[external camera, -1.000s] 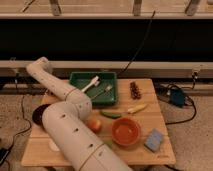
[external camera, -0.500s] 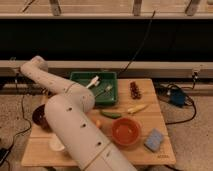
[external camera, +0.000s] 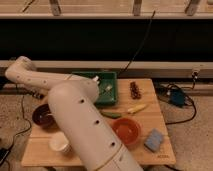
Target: Wipe purple bowl with eraser
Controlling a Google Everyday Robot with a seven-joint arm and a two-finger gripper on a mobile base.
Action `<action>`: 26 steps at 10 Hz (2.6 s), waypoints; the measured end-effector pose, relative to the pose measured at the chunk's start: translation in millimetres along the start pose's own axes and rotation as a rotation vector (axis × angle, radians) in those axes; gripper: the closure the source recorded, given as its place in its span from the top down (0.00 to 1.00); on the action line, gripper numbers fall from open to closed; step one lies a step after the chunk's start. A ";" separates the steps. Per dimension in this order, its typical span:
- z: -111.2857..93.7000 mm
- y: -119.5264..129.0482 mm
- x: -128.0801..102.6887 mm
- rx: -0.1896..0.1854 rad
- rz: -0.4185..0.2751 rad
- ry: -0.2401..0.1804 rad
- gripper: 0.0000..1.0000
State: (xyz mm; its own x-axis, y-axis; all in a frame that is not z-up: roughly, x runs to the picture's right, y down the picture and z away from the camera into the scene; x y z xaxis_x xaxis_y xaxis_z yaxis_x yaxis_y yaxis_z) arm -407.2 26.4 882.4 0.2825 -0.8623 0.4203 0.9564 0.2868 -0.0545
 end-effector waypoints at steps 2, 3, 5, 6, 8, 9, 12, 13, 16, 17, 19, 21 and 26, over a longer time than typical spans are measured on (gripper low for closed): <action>-12.0 -7.0 -23.3 0.015 -0.039 0.000 0.00; -19.6 -11.8 -37.5 0.025 -0.063 0.001 0.00; -28.2 -15.4 -55.1 0.033 -0.091 0.000 0.00; -29.9 -14.8 -65.7 0.031 -0.101 -0.006 0.00; -36.7 -8.8 -91.6 0.033 -0.109 -0.018 0.00; -42.7 -2.3 -103.9 0.032 -0.107 -0.020 0.00; -58.4 23.6 -117.7 0.026 -0.075 -0.025 0.00; -64.7 38.8 -118.9 0.026 -0.050 -0.028 0.00; -82.2 77.7 -105.5 0.023 0.039 -0.014 0.00; -88.7 88.5 -99.2 0.022 0.073 -0.003 0.00; -94.7 101.8 -84.3 0.019 0.124 0.016 0.00; -95.3 102.4 -69.2 0.025 0.151 0.024 0.00; -83.1 64.2 -74.6 0.064 0.073 -0.046 0.00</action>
State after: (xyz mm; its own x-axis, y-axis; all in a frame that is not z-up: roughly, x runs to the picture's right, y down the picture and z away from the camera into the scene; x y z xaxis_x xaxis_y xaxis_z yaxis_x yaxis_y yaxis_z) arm -360.7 74.4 772.2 0.3458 -0.8184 0.4589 0.9264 0.3754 -0.0286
